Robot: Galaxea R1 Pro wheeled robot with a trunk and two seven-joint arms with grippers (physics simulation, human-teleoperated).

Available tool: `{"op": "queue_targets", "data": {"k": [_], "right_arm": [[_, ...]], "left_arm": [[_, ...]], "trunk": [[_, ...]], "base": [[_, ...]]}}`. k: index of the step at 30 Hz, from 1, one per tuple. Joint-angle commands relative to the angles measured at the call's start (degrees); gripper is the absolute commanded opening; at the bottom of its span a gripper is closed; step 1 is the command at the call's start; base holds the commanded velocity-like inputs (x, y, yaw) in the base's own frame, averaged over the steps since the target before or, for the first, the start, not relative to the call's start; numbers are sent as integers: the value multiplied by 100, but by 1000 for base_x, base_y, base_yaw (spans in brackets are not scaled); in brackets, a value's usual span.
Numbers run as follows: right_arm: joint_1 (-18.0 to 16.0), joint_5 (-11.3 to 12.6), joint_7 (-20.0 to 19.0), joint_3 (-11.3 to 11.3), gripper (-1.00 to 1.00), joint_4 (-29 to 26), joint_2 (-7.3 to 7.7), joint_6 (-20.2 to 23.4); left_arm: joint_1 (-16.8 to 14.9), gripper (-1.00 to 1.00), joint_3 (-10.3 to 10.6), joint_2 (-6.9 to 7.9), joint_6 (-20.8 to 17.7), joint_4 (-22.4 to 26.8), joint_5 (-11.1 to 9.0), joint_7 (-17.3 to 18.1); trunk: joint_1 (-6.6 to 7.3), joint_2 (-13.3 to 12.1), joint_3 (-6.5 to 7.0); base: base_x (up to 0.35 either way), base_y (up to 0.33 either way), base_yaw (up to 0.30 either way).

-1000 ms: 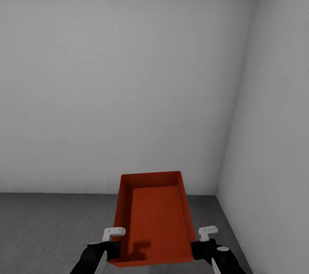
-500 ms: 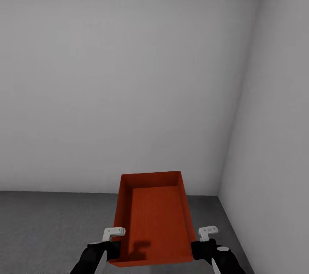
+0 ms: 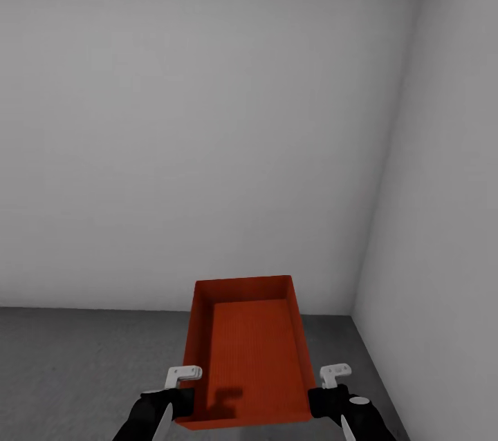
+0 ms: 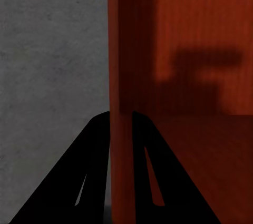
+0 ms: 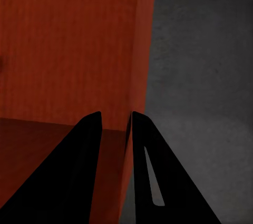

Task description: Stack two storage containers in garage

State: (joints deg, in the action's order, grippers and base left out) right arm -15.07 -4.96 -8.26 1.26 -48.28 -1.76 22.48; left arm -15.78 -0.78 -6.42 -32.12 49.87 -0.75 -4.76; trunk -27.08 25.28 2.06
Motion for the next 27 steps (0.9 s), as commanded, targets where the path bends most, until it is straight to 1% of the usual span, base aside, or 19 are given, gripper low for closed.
{"op": "queue_targets", "data": {"k": [1,27], "right_arm": [[5,75,-125,259,-100,-1,-167,39],[5,91,-123,248,-100,0,-167,37]], "left_arm": [[-4,-100,-54,-9,197,23,154,-25],[-4,-100,-54,-12,197,23,147,-24]], "trunk": [[-2,5,-3],[-2,5,-3]], "base": [[0,0,0],[0,0,0]]}}
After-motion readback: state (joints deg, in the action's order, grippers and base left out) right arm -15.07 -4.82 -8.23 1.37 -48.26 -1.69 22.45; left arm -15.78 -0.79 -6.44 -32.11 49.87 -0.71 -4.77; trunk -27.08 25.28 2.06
